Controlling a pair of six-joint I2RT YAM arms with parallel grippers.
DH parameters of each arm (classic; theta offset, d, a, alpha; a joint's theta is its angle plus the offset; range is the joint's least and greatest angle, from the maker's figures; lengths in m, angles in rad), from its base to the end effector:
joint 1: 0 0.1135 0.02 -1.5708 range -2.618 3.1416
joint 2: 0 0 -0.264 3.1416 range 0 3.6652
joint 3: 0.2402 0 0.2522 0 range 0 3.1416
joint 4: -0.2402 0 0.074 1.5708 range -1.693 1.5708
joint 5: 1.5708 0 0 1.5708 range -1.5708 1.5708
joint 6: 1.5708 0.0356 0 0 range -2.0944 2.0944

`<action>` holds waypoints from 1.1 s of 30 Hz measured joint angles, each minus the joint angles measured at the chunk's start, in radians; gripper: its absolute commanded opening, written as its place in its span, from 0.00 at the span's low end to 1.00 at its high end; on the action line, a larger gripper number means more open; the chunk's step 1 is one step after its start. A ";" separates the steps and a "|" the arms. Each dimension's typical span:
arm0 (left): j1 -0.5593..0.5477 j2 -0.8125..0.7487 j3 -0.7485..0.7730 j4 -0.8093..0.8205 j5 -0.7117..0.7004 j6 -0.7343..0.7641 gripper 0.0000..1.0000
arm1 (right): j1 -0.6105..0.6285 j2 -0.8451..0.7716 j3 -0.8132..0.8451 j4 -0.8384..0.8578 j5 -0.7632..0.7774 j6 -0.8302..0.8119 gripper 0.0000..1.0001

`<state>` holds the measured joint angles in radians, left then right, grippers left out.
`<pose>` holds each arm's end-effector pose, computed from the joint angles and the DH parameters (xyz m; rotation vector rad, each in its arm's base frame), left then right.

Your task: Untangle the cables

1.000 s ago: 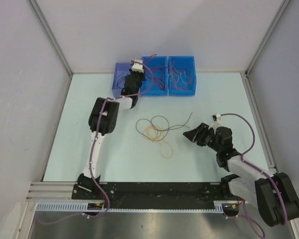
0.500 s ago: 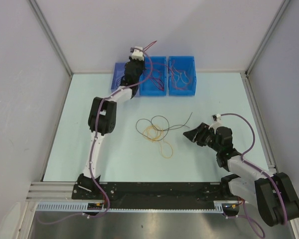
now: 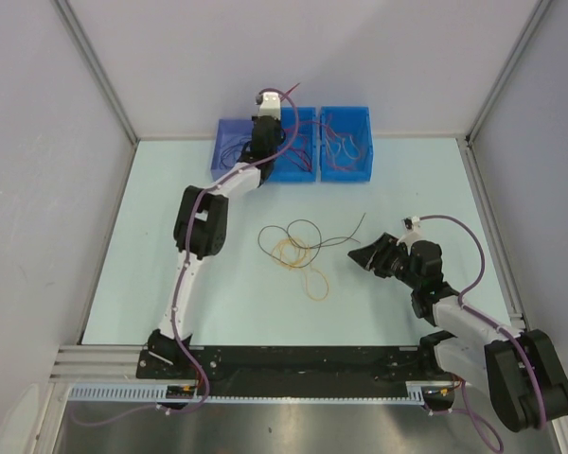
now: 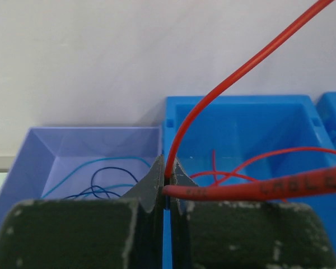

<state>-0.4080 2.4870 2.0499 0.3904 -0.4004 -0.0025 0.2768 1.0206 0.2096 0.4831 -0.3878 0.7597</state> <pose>0.5410 -0.2188 0.2199 0.0185 1.6137 0.0066 0.1843 0.0664 0.1678 0.2053 2.0101 1.0511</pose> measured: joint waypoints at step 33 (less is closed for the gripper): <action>0.026 -0.179 -0.026 0.055 -0.013 -0.015 0.00 | -0.002 -0.012 0.000 -0.006 -0.014 0.010 0.55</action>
<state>-0.3820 2.3081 2.0239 0.4454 -0.4129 -0.0174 0.2745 1.0088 0.2096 0.4767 -0.4015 0.7700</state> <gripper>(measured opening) 0.026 0.554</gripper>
